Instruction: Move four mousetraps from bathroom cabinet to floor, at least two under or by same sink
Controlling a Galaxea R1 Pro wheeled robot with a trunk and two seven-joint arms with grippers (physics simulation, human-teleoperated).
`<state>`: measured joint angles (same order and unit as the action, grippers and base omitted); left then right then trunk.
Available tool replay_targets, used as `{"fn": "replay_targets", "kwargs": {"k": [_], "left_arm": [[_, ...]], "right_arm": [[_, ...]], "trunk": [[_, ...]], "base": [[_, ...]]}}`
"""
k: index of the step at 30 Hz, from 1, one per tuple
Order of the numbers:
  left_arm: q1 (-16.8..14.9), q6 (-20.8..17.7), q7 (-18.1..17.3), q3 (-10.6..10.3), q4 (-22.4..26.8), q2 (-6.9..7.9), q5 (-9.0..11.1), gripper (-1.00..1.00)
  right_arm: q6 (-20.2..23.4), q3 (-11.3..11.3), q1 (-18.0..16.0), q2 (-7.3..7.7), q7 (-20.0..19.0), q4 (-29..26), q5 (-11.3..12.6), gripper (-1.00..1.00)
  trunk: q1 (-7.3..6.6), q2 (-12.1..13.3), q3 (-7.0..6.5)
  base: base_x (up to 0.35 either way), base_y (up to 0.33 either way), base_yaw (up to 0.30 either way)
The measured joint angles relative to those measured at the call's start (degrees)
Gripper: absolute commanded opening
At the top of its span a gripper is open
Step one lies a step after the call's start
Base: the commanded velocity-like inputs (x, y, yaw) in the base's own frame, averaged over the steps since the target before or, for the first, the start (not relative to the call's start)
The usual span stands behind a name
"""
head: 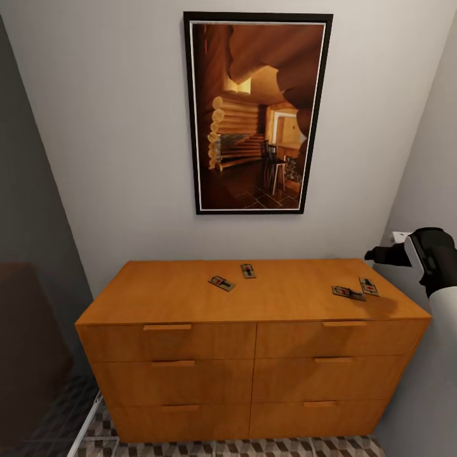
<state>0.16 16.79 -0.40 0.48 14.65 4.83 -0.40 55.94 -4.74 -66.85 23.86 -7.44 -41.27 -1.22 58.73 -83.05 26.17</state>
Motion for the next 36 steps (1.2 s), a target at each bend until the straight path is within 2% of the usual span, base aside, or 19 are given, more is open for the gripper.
{"fn": "replay_targets", "kwargs": {"k": [13, 36], "left_arm": [[0.0, 0.0, 0.0, 0.0, 0.0, 0.00, 0.0, 1.00], [0.0, 0.0, 0.0, 0.0, 0.0, 0.00, 0.0, 1.00]], "right_arm": [[0.0, 0.0, 0.0, 1.47, -0.6, 0.1, 0.0, 1.00], [0.0, 0.2, 0.0, 1.37, -1.3, 0.2, 0.2, 1.00]], "trunk": [[0.00, 0.0, 0.00], [0.00, 0.0, 0.00]], "base": [[0.000, 0.000, 0.000], [0.000, 0.000, 0.000]]}}
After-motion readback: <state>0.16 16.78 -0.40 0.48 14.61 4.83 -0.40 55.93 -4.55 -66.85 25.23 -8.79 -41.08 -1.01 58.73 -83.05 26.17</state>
